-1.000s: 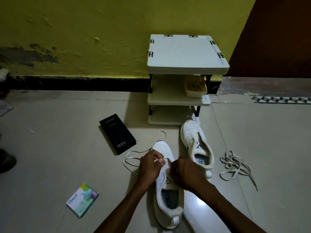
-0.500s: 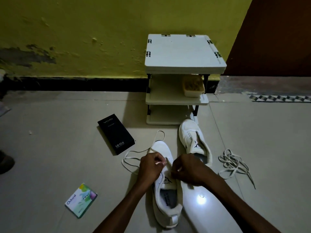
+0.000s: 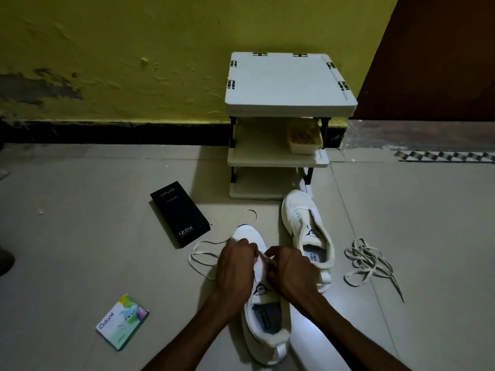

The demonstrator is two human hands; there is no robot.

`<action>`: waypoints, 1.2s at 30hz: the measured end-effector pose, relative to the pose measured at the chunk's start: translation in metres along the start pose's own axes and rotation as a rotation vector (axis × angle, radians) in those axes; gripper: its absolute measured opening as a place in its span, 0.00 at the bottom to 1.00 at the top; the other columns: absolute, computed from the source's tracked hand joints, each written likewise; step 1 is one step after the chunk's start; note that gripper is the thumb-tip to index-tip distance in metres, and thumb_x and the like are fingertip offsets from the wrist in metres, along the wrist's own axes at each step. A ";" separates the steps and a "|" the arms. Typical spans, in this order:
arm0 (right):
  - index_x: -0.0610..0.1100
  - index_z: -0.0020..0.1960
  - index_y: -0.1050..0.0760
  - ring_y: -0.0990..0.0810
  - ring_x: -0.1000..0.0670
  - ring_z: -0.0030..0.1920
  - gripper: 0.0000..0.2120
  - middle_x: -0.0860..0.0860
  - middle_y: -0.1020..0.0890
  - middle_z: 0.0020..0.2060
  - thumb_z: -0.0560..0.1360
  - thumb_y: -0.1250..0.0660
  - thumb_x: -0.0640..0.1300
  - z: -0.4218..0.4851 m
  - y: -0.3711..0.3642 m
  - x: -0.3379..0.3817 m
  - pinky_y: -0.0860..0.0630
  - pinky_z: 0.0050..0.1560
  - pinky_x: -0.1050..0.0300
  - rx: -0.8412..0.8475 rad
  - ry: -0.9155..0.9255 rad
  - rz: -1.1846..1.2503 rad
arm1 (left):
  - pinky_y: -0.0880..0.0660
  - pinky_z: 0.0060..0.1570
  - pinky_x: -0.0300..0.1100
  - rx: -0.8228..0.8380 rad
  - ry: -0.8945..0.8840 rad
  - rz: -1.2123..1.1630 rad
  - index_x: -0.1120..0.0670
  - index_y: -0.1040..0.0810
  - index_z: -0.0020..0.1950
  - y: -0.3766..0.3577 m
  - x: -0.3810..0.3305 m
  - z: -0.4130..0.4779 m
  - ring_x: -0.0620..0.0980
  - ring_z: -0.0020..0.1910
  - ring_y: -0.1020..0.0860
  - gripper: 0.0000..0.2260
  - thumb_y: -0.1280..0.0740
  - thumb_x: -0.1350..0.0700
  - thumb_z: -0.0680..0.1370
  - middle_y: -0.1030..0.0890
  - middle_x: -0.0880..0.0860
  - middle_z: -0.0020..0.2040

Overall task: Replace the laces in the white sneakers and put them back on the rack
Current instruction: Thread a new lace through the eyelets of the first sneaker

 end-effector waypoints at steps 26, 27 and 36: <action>0.56 0.58 0.22 0.18 0.49 0.46 0.17 0.52 0.16 0.45 0.71 0.35 0.43 0.004 -0.012 -0.011 0.27 0.40 0.59 0.032 -0.087 0.104 | 0.28 0.55 0.42 0.213 -0.024 0.413 0.56 0.25 0.58 -0.004 -0.016 0.010 0.52 0.58 0.22 0.09 0.36 0.61 0.79 0.22 0.54 0.59; 0.56 0.58 0.22 0.18 0.50 0.46 0.17 0.53 0.16 0.45 0.71 0.35 0.44 0.004 -0.012 -0.011 0.28 0.39 0.60 0.030 -0.088 0.107 | 0.28 0.54 0.42 0.200 -0.025 0.391 0.56 0.25 0.58 -0.003 -0.016 0.010 0.53 0.58 0.22 0.08 0.36 0.61 0.79 0.22 0.54 0.58; 0.56 0.58 0.22 0.18 0.52 0.48 0.15 0.55 0.16 0.48 0.73 0.34 0.44 0.004 -0.010 -0.016 0.32 0.38 0.62 0.047 -0.087 0.171 | 0.33 0.41 0.43 -0.028 0.194 -0.102 0.56 0.22 0.37 -0.006 0.017 0.008 0.51 0.39 0.23 0.13 0.41 0.55 0.78 0.21 0.54 0.37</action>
Point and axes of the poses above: each hand's wrist, its own z-axis towards the middle knuckle, its own y-axis out of the back of the hand, x = y × z, the point moved 9 cm from there along z, towards the middle knuckle
